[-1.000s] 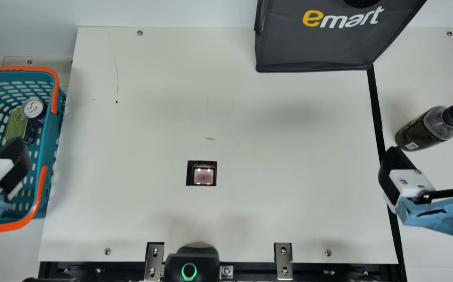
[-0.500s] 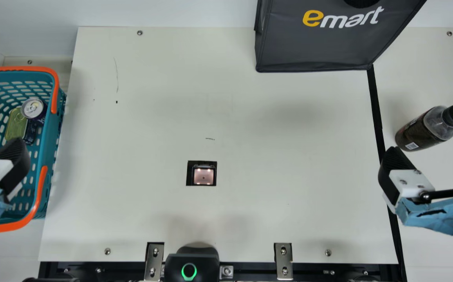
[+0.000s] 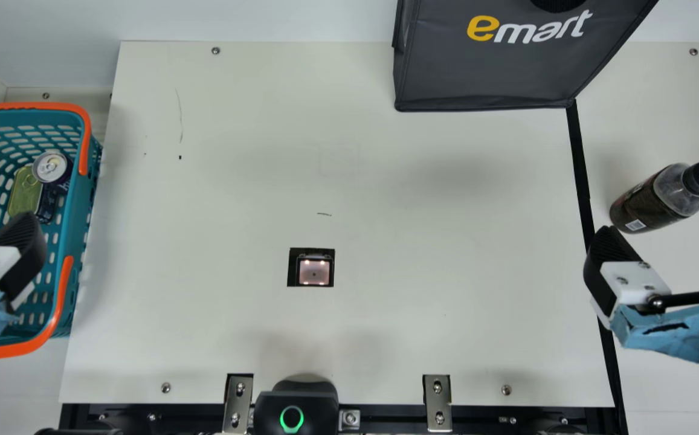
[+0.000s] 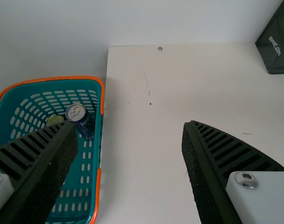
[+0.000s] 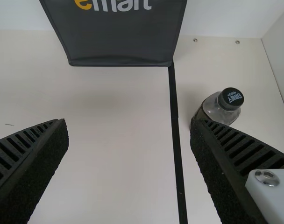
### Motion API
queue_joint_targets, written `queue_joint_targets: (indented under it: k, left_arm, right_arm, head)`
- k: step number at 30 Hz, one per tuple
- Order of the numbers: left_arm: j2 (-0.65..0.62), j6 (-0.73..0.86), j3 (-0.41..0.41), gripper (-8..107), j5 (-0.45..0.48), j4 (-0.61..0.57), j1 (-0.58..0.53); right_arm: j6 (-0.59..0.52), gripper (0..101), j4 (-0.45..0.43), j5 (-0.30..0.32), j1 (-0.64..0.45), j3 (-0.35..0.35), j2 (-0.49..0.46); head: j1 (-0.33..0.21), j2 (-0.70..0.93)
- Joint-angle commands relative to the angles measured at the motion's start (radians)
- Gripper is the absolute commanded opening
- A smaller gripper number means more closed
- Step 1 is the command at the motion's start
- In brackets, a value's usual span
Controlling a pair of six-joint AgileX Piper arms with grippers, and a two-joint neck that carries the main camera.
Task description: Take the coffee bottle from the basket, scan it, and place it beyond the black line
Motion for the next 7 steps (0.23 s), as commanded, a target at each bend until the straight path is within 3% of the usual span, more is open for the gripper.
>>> queue_joint_targets:
  k: [1,7]
  left_arm:
    - [0.0,0.0,0.0,90,0.0,0.0,0.0]
    - [0.0,0.0,0.0,90,0.0,0.0,0.0]
  right_arm:
    - [0.0,91,0.0,0.0,0.0,0.0,0.0]
    - [0.0,91,0.0,0.0,0.0,0.0,0.0]
  head:
    - [-0.027,0.003]
    - [-0.027,0.003]
